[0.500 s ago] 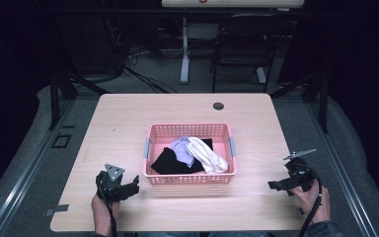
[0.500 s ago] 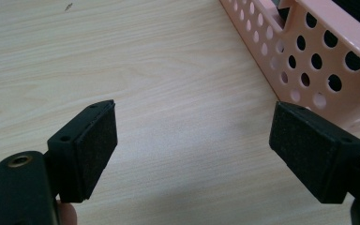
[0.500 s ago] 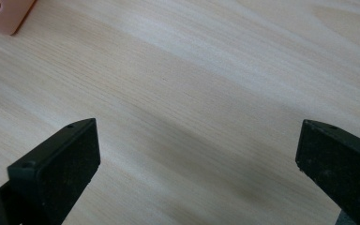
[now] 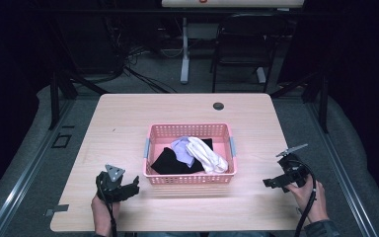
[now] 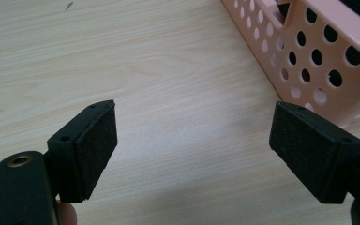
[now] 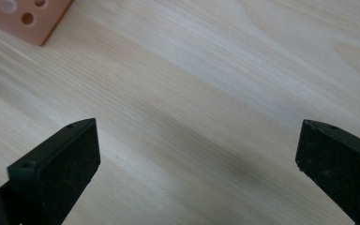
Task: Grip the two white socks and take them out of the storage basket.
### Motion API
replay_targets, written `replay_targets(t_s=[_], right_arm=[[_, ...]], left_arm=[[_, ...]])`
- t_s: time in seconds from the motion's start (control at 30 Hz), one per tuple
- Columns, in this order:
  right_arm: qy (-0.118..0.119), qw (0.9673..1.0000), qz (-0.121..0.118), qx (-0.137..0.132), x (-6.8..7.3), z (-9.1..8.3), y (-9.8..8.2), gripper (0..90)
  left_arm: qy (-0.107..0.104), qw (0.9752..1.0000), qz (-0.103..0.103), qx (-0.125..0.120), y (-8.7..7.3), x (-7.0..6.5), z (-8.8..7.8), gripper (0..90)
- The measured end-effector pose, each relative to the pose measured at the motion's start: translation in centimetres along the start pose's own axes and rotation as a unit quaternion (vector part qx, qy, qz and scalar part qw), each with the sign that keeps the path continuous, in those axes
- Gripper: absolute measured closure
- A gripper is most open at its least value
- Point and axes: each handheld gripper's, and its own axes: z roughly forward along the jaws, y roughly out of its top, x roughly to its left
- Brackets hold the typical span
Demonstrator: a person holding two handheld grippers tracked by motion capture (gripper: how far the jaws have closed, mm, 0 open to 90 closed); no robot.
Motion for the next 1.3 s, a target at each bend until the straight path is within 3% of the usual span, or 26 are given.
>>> replay_targets(t_s=[0.3, 0.5, 0.87, 1.3], right_arm=[[0.013, 0.9997, -0.014, 0.016, 0.7, -0.9, 2.3, 0.0], [0.019, 0.9985, -0.037, 0.035, 1.6, -1.5, 4.3, 0.0], [0.021, 0.9962, -0.074, 0.041, 3.6, -3.1, 8.2, 0.0], [0.042, 0.993, -0.103, 0.041, 5.6, -3.7, 12.2, 0.0]], left_arm=[[-0.003, 1.0, -0.001, -0.002, 0.0, 0.0, 0.0, 15.6], [-0.003, 1.0, -0.004, -0.001, -0.1, 0.2, -0.1, 15.6], [-0.004, 1.0, -0.003, -0.001, -0.1, 0.1, -0.1, 15.6], [-0.003, 1.0, -0.008, 0.0, -0.1, 0.1, 0.0, 15.5]])
